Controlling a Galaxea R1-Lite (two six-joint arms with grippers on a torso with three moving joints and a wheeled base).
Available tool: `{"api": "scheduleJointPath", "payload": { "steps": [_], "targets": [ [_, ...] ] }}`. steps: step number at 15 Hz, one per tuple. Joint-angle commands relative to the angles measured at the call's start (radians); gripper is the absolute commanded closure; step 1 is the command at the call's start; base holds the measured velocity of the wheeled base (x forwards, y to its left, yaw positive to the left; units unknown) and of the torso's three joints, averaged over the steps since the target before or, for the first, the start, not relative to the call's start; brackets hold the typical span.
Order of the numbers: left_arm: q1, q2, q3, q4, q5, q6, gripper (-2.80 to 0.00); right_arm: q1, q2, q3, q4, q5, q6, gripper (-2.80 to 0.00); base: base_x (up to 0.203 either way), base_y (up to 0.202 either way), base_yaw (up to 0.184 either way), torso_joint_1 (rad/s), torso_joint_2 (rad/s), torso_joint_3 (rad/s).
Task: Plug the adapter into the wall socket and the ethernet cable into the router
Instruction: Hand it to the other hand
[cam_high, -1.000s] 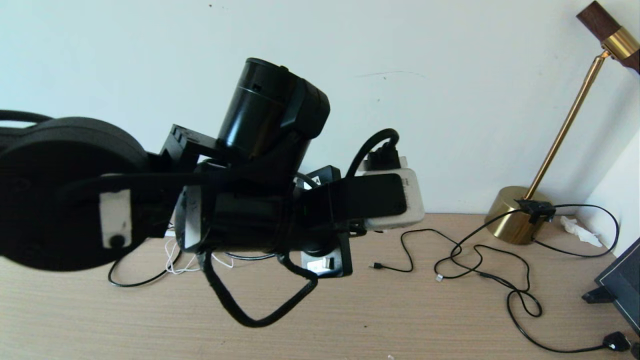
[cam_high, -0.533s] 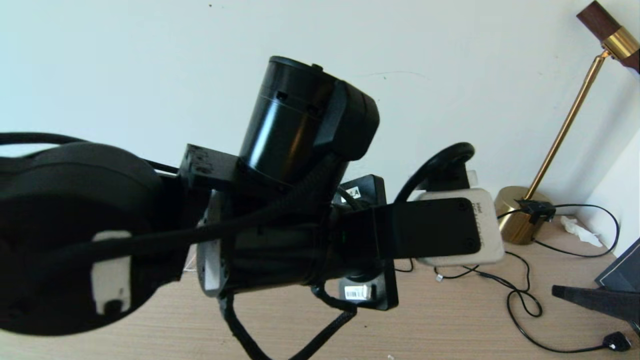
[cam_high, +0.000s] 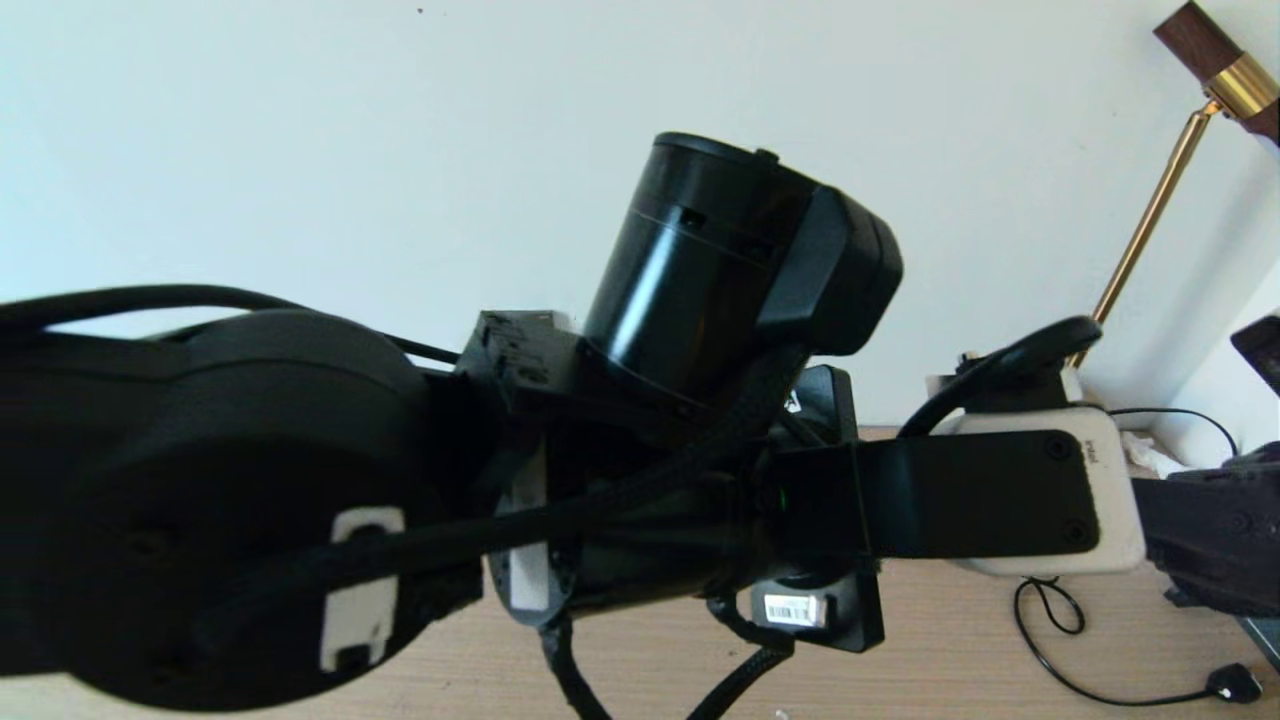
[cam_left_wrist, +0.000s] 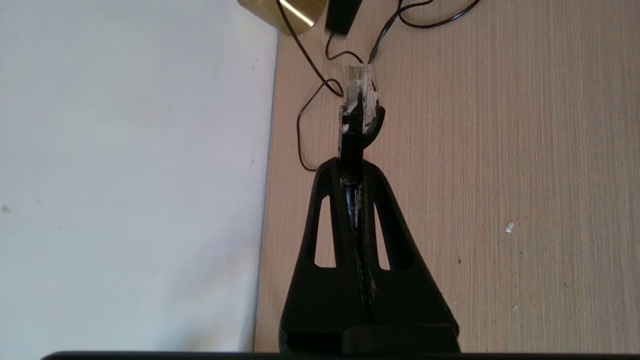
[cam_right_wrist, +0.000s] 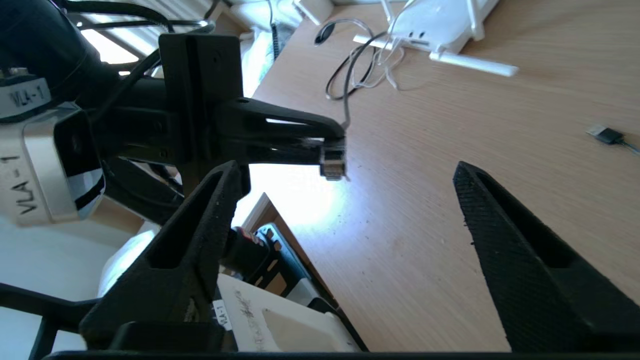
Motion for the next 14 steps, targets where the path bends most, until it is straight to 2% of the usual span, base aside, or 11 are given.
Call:
{"api": "scheduleJointPath", "payload": {
  "steps": [1, 14],
  "targets": [
    [-0.003, 0.021, -0.013, -0.007, 0.0, 0.005, 0.0, 0.019, 0.047, -0.001, -0.005, 0.004, 0.003, -2.8, 0.0, 0.0, 0.0, 0.0, 0.0, 0.0],
    [-0.027, 0.069, -0.067, -0.012, -0.003, 0.005, 0.0, 0.028, 0.048, 0.004, -0.005, 0.004, 0.002, -2.8, 0.0, 0.0, 0.0, 0.0, 0.0, 0.0]
  ]
}}
